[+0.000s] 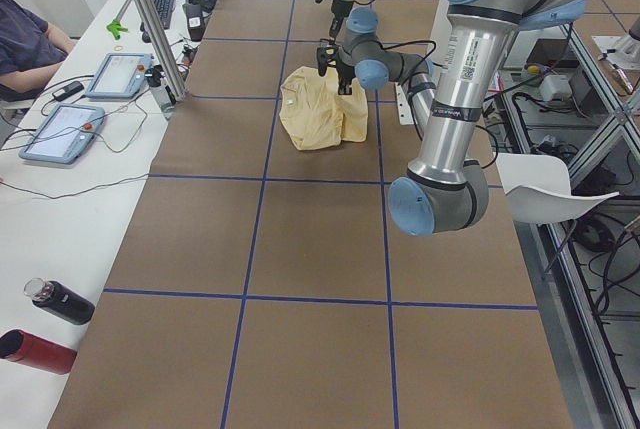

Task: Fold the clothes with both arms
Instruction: 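Lift the hem with both grippers and fold it toward the collar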

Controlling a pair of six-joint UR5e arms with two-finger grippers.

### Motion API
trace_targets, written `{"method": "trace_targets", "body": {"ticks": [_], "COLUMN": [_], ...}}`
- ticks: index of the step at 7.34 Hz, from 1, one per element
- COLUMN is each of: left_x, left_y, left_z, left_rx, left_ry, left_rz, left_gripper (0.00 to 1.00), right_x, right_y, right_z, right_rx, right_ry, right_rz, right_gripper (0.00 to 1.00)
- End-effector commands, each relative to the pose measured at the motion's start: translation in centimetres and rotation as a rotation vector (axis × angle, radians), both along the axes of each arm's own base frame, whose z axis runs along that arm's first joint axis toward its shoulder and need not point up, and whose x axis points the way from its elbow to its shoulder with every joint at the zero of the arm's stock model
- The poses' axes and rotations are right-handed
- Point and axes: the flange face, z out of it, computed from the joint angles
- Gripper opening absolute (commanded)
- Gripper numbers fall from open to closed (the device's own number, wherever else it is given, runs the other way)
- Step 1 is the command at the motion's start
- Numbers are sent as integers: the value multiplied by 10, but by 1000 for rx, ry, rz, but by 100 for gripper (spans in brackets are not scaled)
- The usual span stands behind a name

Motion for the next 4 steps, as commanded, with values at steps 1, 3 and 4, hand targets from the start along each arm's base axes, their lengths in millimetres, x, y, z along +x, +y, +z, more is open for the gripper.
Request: {"method": "trace_targets", "body": {"ticks": [1,3,4], "left_x": [1,51,71], "left_y": [-30,-68,-81], "left_z": [15,46,63], "left_rx": [-13,-12,-11], "left_ry": [-41,-147,-173], "left_rz": [-55,-70,-57], "left_gripper": [0,0,0], "right_x": [-13,-48,-62], "right_y": [-38,-61,-71], "right_z": [-4,32,52], "right_rx": [3,-2,0], "right_ry": [19,29,30], "right_rz": [40,43,45], "right_gripper": [0,0,0]}}
